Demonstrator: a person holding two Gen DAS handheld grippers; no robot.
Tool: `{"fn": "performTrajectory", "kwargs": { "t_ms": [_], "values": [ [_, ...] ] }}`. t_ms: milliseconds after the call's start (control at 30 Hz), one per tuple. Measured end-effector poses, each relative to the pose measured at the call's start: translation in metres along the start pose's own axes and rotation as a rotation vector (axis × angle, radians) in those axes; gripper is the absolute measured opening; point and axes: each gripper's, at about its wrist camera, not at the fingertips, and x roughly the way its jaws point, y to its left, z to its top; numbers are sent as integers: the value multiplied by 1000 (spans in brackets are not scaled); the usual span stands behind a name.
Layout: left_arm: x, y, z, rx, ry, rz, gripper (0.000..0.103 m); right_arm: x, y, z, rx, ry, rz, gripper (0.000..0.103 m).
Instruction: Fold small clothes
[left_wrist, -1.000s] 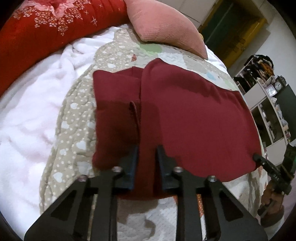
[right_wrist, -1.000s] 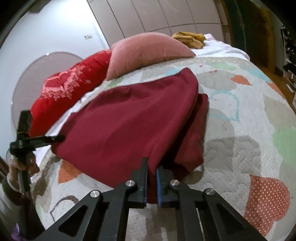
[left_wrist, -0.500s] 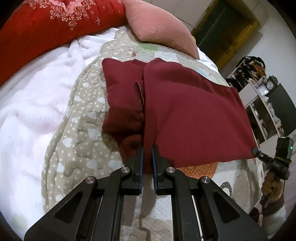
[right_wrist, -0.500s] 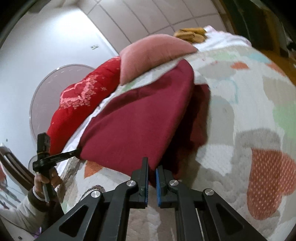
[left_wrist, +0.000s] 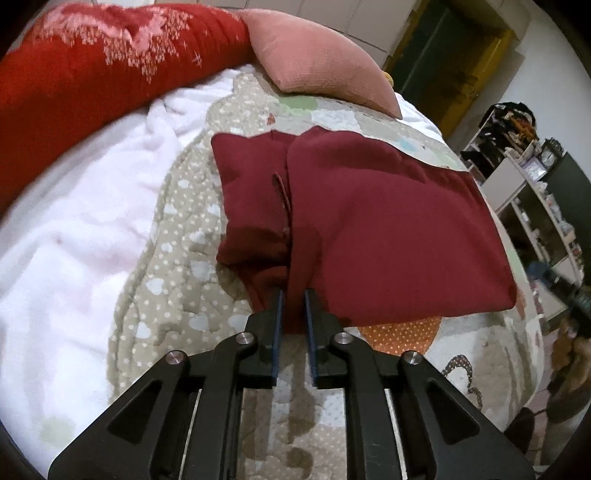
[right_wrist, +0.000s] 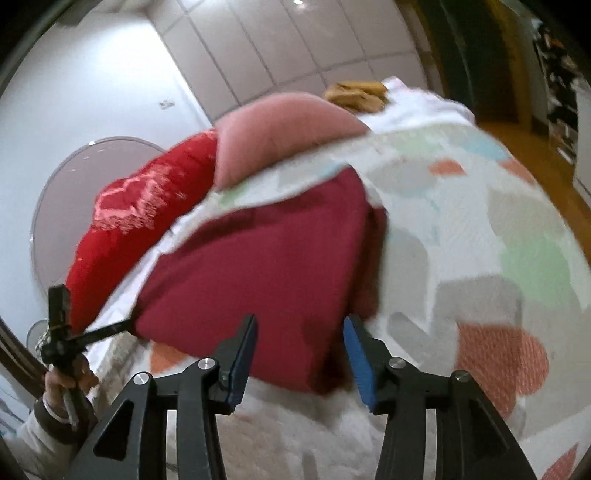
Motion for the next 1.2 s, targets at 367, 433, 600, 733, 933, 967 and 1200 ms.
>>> {"fn": "performTrajectory", "kwargs": {
  "t_ms": [367,433,600,733,933,967,1200],
  "values": [
    [17,2,13,-69,-58,75,44,139,124,61,-255,81,46,37],
    [22,6,14,-90,-53,82,44,167,142,70,-301,91,25,36],
    [29,12,15,-97,-51,75,44,233,163,88,-315,143,7,33],
    [33,14,14,-103,-47,67,45,271,180,89,-330,209,31,32],
    [34,18,14,-119,-50,43,48,312,198,84,-359,270,-36,33],
    [34,18,14,-119,-51,41,48,312,198,87,-348,274,-34,33],
    [36,26,10,-164,-70,9,58,281,183,109,-203,222,7,37]
  ]
}}
